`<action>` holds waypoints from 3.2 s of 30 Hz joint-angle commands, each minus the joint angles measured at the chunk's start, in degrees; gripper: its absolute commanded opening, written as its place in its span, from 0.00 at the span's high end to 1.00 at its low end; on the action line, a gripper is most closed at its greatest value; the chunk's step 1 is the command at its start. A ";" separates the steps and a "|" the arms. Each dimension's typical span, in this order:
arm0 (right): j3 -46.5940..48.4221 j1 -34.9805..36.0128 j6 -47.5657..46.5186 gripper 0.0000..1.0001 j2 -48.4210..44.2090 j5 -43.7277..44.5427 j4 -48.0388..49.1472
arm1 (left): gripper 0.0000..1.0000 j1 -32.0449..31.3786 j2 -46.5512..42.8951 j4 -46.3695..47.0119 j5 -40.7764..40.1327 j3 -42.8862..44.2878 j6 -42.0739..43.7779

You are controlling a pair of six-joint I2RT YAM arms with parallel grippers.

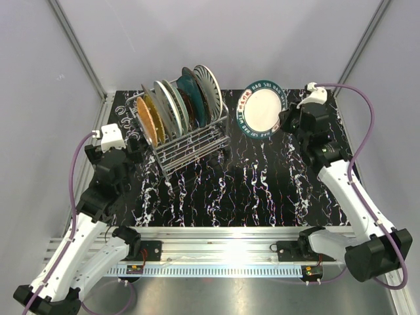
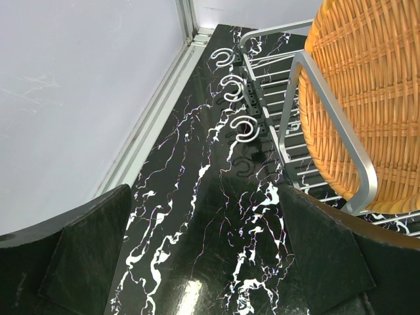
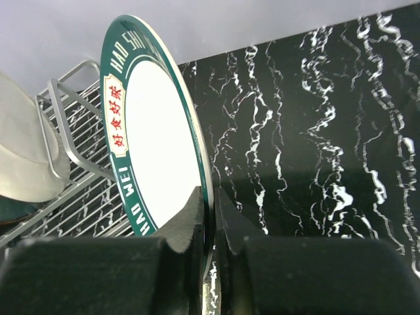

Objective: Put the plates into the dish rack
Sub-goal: Insert the plate into the dish rack

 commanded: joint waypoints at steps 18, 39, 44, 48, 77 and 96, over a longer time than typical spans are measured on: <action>8.86 18.21 -12.43 1.00 -2.83 23.57 4.24 | 0.01 0.39 -0.95 3.29 0.24 -0.51 0.24; 12.10 30.52 -24.64 1.00 6.13 36.14 12.95 | 0.01 0.39 -1.57 3.20 1.21 -0.34 0.07; 13.33 31.58 -27.37 1.00 9.39 39.65 17.42 | 0.01 0.39 -1.83 3.20 1.56 -0.34 -0.02; 13.78 32.02 -28.87 1.00 11.23 40.63 19.27 | 0.01 0.39 -1.83 3.20 1.91 -0.34 -0.02; 19.49 31.85 -32.03 0.99 24.15 37.03 28.06 | 0.01 0.39 -1.57 3.46 2.18 -0.43 0.07; 19.93 29.39 -27.55 0.82 27.14 30.87 26.39 | 0.01 0.39 -1.22 3.73 2.35 -0.60 0.33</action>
